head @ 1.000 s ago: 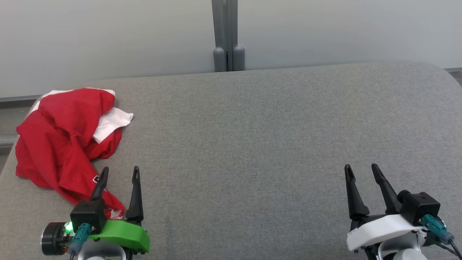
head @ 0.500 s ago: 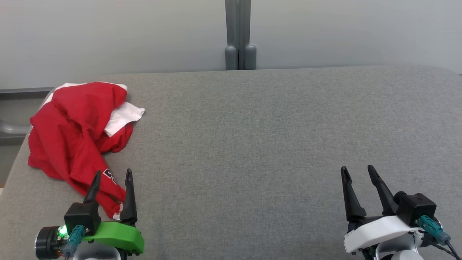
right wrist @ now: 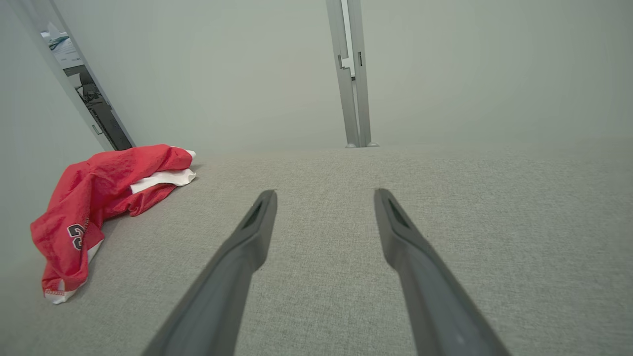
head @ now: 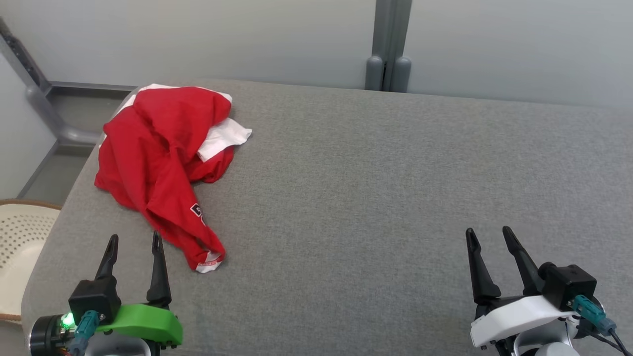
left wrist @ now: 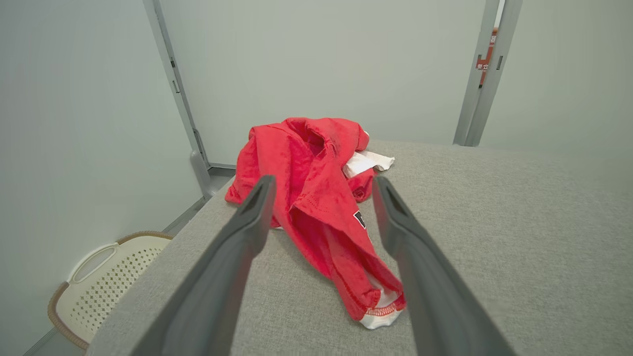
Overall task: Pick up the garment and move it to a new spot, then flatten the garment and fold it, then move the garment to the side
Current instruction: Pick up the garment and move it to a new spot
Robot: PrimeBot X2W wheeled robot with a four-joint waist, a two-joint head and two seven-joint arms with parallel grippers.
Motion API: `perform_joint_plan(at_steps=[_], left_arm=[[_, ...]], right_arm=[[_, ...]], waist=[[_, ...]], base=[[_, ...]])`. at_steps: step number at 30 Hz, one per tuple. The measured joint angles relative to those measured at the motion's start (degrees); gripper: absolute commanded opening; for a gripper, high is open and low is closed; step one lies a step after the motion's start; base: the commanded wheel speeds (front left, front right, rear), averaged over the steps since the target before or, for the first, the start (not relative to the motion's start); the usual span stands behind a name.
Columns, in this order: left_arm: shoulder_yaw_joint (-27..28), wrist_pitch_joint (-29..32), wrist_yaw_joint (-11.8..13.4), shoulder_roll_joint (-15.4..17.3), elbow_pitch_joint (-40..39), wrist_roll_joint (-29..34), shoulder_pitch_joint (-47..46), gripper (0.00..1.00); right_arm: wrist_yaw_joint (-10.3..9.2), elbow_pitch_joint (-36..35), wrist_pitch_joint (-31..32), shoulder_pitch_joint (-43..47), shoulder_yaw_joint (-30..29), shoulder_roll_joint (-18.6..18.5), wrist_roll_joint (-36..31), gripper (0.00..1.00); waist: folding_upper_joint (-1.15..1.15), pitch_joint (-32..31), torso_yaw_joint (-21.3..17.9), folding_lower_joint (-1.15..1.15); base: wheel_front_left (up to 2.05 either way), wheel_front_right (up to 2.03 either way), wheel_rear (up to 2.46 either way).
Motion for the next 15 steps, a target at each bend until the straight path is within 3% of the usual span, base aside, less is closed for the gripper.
perform_joint_plan(at_steps=[15], left_arm=[[0.94,-0.75,0.99,0.90,0.71,-1.31,0.48,1.00]], right_arm=[[0.00,0.51,0.00,-0.07,0.42,0.00,-0.12,1.00]], waist=[[0.00,0.70,9.05,0.00]], base=[[0.00,0.00,0.00]])
